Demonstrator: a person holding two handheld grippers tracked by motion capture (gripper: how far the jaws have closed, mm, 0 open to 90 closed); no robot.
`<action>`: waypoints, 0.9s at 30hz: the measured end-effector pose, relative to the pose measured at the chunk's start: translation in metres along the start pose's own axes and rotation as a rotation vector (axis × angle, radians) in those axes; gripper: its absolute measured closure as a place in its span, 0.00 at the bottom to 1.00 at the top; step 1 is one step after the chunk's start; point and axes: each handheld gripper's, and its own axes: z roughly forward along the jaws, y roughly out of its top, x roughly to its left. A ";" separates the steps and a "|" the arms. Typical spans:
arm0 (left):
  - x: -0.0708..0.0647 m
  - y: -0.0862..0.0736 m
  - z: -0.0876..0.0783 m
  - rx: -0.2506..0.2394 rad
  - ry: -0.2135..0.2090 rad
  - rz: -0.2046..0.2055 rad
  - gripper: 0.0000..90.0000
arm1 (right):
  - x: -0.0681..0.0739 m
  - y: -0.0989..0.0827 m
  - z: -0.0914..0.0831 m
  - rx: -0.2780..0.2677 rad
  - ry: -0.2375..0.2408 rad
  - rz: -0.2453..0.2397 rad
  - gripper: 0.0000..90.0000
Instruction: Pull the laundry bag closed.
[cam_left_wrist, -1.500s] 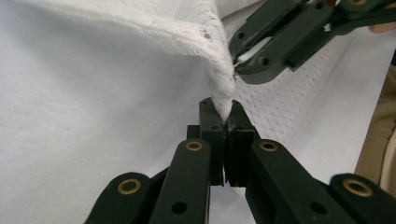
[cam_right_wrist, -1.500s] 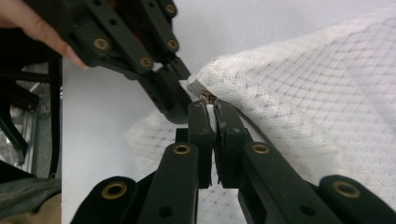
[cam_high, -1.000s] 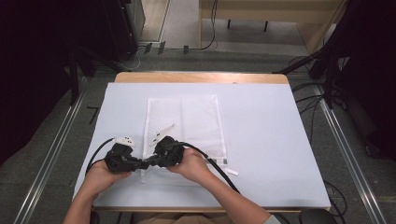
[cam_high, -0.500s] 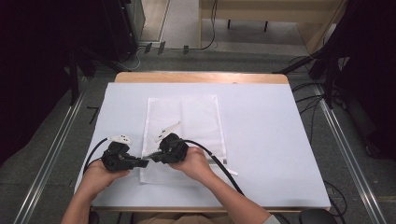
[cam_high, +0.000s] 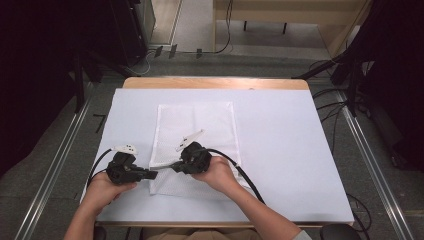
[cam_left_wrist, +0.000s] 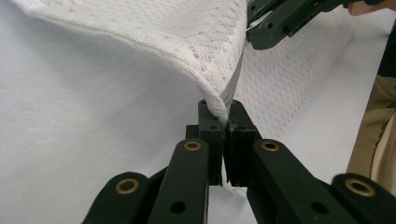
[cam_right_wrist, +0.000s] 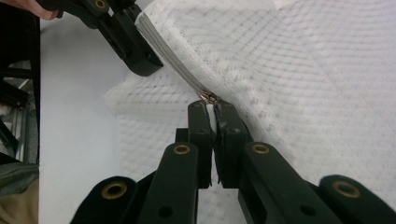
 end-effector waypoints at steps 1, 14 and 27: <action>0.000 0.000 0.000 -0.001 0.000 -0.001 0.98 | -0.001 -0.001 -0.001 0.001 -0.005 -0.003 0.98; -0.001 -0.001 0.000 -0.008 0.001 0.012 0.98 | -0.003 -0.006 -0.016 0.010 -0.013 -0.014 0.98; -0.002 -0.002 0.001 0.004 -0.008 0.022 0.98 | -0.012 -0.019 -0.025 0.007 -0.025 0.011 0.98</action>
